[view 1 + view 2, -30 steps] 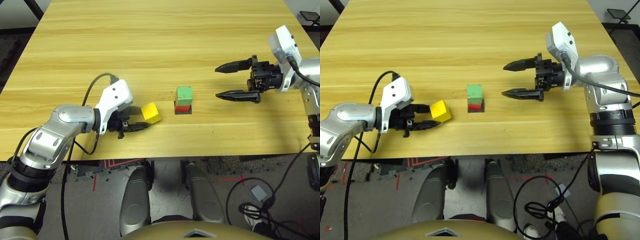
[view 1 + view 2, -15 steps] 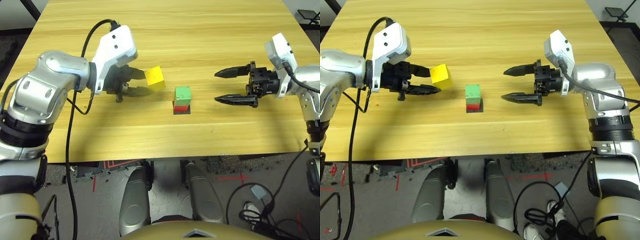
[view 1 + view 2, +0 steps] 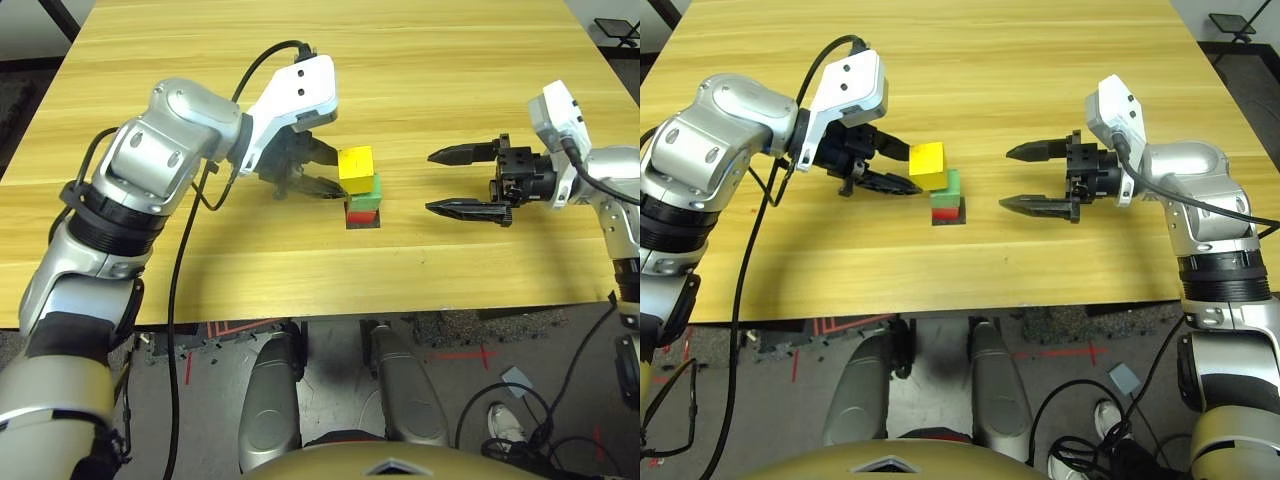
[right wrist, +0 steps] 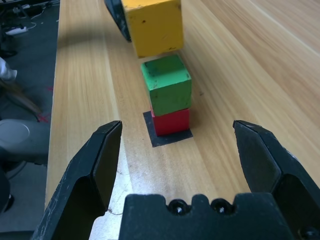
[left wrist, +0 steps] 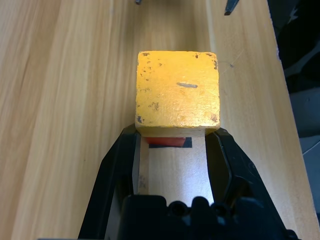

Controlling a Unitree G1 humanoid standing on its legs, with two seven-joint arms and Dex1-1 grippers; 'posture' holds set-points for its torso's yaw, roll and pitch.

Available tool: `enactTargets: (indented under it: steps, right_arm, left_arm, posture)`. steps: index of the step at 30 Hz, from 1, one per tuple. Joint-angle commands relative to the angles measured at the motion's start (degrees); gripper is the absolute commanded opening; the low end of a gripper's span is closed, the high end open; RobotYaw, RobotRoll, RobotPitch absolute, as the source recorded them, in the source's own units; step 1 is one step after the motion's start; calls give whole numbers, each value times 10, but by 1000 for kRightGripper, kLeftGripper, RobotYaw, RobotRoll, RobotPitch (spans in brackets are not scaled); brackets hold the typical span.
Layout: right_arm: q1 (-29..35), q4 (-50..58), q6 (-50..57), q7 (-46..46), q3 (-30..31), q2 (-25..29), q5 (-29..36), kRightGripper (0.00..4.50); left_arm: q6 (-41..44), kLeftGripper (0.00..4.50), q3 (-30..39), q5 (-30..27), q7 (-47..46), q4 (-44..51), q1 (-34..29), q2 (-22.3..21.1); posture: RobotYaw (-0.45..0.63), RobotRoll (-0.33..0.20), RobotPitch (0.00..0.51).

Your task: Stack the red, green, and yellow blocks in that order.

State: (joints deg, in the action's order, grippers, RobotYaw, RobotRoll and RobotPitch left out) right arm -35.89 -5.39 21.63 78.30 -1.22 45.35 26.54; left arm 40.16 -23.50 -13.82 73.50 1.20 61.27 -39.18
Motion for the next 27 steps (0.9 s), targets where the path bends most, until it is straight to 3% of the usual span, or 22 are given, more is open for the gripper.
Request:
enactTargets:
  steps: [1,27]
  right_arm:
    - [8,16,8,-5,-10,5,9,4500]
    - [35,38,18,-24,-16,8,24,4500]
  left_arm:
    - [2,2004,-15,14,10,-9,12,7]
    - [23,2004,-24,36,13,-28,20,49]
  posture:
    - [20,33,268]
    - [-11,41,284]
